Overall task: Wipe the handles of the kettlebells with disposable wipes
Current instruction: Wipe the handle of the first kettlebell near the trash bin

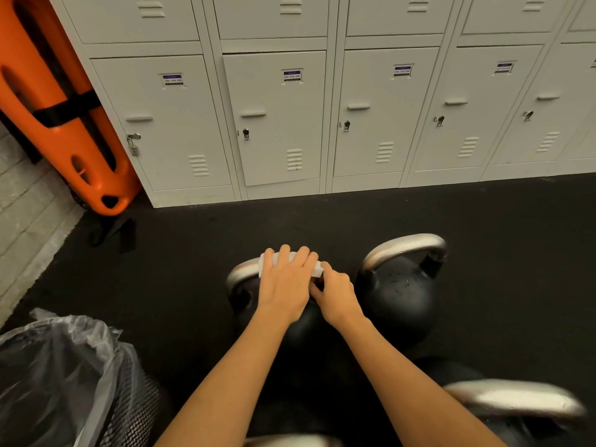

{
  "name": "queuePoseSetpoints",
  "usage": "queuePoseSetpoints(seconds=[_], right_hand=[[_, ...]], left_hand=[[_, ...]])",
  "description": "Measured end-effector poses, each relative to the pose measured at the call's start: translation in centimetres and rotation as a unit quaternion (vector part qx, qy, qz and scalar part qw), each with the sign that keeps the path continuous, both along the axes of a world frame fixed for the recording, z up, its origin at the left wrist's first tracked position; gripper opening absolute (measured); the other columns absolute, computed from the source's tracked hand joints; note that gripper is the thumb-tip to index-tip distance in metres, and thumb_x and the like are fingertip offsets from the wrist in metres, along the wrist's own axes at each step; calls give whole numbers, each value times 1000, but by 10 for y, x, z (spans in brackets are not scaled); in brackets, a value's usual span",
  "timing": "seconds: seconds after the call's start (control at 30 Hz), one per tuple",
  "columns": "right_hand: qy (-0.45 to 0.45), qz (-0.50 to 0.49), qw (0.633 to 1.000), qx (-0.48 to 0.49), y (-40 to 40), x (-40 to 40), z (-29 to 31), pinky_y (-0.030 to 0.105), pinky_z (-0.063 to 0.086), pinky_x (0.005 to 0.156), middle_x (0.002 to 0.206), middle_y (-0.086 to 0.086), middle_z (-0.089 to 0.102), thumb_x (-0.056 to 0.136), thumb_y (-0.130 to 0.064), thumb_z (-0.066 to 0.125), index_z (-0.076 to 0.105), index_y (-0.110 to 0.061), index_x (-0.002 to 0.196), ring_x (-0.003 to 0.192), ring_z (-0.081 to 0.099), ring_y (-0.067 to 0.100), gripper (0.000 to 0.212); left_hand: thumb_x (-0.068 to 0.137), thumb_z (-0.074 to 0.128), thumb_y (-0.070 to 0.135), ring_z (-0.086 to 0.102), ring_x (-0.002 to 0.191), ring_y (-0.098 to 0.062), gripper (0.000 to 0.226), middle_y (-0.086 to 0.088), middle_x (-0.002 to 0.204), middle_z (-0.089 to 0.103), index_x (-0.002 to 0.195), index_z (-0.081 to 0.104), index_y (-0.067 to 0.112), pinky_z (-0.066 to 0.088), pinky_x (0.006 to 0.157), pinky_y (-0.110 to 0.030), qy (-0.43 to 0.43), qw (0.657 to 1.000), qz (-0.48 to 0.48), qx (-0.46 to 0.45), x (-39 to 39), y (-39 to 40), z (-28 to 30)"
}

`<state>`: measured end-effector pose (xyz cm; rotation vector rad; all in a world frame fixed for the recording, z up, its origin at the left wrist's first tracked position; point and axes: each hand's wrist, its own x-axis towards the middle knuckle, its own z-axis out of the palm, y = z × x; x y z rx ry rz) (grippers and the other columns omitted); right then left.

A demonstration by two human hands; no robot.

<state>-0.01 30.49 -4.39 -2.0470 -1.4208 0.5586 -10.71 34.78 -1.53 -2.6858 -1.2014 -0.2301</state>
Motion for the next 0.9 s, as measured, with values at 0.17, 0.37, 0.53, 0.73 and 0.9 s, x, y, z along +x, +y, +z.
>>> queuePoseSetpoints(seconds=[0.17,0.37,0.53,0.73,0.9], right_hand=[[-6,2,1000,-3,-2,0,1,24,49,76,109,5,67,94,-16,59,52,-12,123,93,65,15,30],[6,2,1000,-2,-1,-1,1,23,45,73,108,6,67,95,-23,59,53,-11,119,86,61,12,28],[12,2,1000,-14,-1,-1,3,24,47,80,112,4,66,95,-23,60,52,-15,123,99,65,16,31],[12,0,1000,-26,-2,-1,7,27,49,82,109,4,66,95,-25,59,53,-15,120,96,64,17,28],[10,-4,1000,-29,-3,-2,8,27,48,80,105,3,66,95,-25,59,53,-15,118,84,57,11,26]], left_hand=[[89,58,22,42,119,-27,39,-1,126,48,124,43,20,31,104,-47,58,998,-13,13,13,-2,0],[88,58,20,42,119,-24,49,2,133,45,133,39,24,30,104,-42,9,999,-37,7,0,3,0],[87,57,18,41,121,-22,60,4,139,41,141,32,28,28,107,-40,-25,999,-26,-20,-14,7,-3],[95,49,18,45,116,-20,46,6,133,48,138,37,29,28,105,-38,-96,994,6,-49,-31,9,-3],[99,42,19,44,115,-17,40,8,130,49,137,40,30,26,104,-37,-146,986,16,-79,-42,10,-4]])
